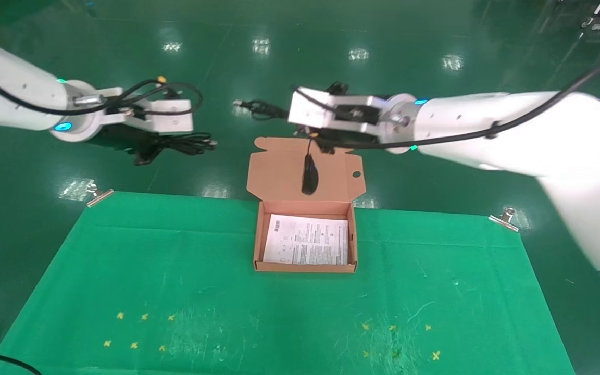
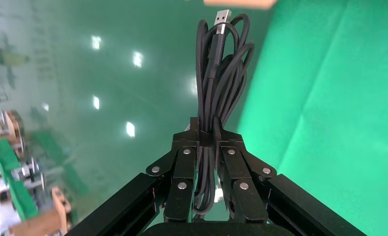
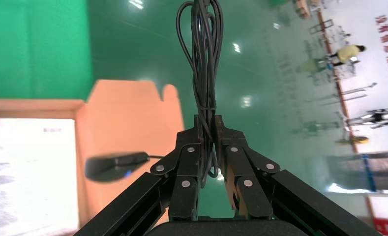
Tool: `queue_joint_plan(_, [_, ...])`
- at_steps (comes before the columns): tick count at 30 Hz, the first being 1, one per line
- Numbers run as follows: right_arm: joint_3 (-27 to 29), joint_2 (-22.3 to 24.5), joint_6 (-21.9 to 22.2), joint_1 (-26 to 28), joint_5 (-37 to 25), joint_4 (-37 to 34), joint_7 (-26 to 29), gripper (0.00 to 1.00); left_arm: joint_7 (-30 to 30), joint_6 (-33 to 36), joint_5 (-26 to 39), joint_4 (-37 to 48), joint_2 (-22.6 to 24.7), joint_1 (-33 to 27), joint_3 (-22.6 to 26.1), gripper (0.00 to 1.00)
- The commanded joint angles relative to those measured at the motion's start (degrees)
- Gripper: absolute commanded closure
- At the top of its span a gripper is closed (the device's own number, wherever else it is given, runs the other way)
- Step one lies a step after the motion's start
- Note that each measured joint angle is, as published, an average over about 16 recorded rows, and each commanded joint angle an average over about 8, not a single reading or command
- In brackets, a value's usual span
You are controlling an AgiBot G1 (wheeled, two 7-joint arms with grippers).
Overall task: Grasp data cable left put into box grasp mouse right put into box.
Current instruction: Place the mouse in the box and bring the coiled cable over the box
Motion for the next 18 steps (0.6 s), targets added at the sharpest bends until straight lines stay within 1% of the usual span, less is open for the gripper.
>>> queue_joint_plan(1, [-0.14, -1.17, -0.03, -0.38, 0.80, -1.65, -1.25, 1.00, -0.87, 0.82, 1.08, -0.46, -0.66, 0.03, 0.43, 1.00])
queue_joint_plan(6, [-0.26, -3.48, 0.16, -1.77, 3.22, -5.28, -3.54, 1.00, -3.37, 2.86, 3.28, -1.74, -1.64, -0.05, 1.19, 1.00])
queue_joint_plan(11, [-0.78, -4.65, 1.10, -3.10, 6.24, -7.90, -4.83, 1.00, -4.70, 3.65, 4.02, -2.95, -2.02, 0.06, 1.39, 1.00])
queue_joint_plan(18, [-2.83, -4.99, 3.22, -5.12, 9.97, -13.17, -3.64, 1.00, -5.37, 3.87, 4.30, -3.85, -2.29, 0.24, 1.43, 1.00])
